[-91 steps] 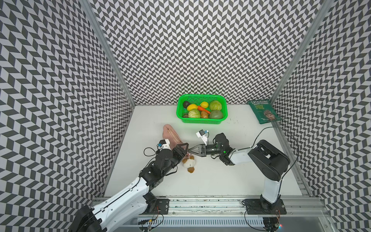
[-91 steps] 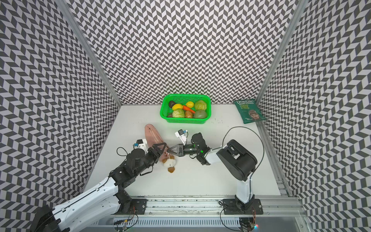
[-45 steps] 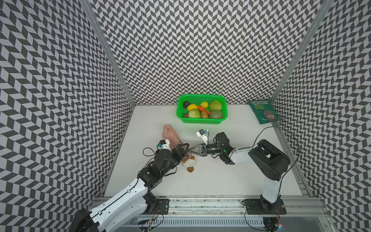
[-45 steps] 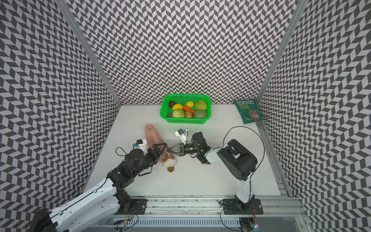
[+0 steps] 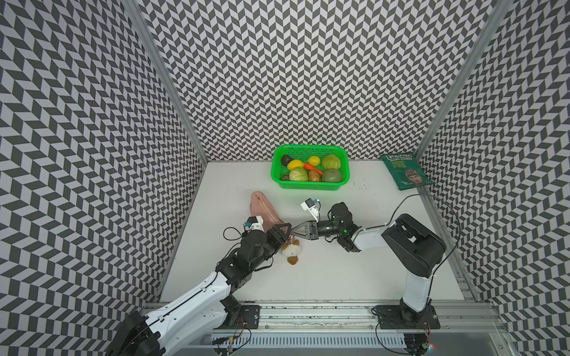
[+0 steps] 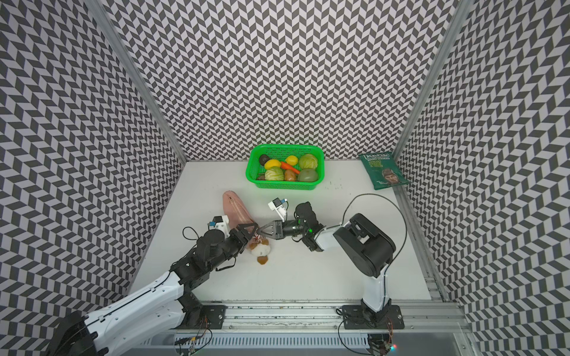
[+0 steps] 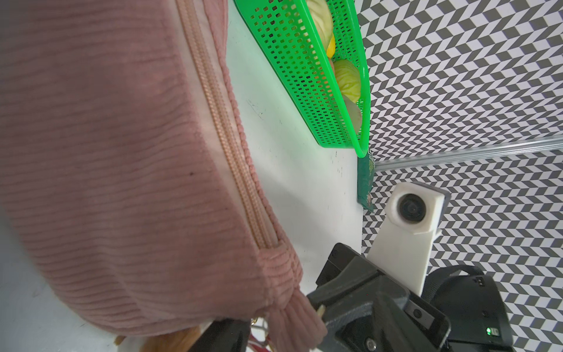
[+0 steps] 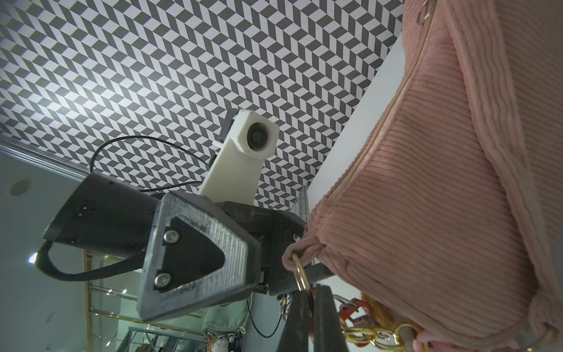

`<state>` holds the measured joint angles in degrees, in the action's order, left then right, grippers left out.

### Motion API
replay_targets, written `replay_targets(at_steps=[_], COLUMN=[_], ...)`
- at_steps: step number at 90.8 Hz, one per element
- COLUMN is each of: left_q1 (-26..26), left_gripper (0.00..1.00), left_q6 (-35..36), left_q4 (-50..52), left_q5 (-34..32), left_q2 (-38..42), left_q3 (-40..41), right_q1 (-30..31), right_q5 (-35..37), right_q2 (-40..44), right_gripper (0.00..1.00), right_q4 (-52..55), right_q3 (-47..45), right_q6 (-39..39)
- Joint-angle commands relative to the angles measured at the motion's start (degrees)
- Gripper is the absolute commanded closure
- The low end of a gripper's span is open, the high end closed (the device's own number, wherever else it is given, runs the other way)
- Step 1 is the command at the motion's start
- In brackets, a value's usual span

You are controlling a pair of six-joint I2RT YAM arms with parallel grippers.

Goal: Remove the decoration from the bag
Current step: Pick up the bag from the center of the board.

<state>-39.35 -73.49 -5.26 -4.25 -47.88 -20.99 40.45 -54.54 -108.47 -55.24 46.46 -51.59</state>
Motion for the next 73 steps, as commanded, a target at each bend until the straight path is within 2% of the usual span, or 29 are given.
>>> replay_targets(at_steps=[1, 27, 56, 73], left_q1=[0.2, 0.2, 0.2, 0.2], left_gripper=[0.37, 0.48, 0.66, 0.65], left_q6=[1.0, 1.5, 1.8, 1.9], left_q4=[-3.9, -5.6, -5.6, -4.9], left_q5=[-0.3, -1.1, -1.5, -1.5], left_q2=[-0.8, -2.3, -1.9, -0.8], left_q3=[0.5, 0.1, 0.4, 1.0], right_q1=[-0.1, -0.1, -0.2, -0.3], right_q5=[-1.6, -1.8, -1.6, -1.4], right_q2=[0.4, 0.9, 1.1, 1.0], right_gripper=[1.0, 1.0, 1.0, 1.0], right_q4=[-2.6, -0.5, 1.6, 1.8], right_q3=[1.3, 1.2, 1.8, 2.2], right_q6=[0.0, 1.3, 2.6, 2.6])
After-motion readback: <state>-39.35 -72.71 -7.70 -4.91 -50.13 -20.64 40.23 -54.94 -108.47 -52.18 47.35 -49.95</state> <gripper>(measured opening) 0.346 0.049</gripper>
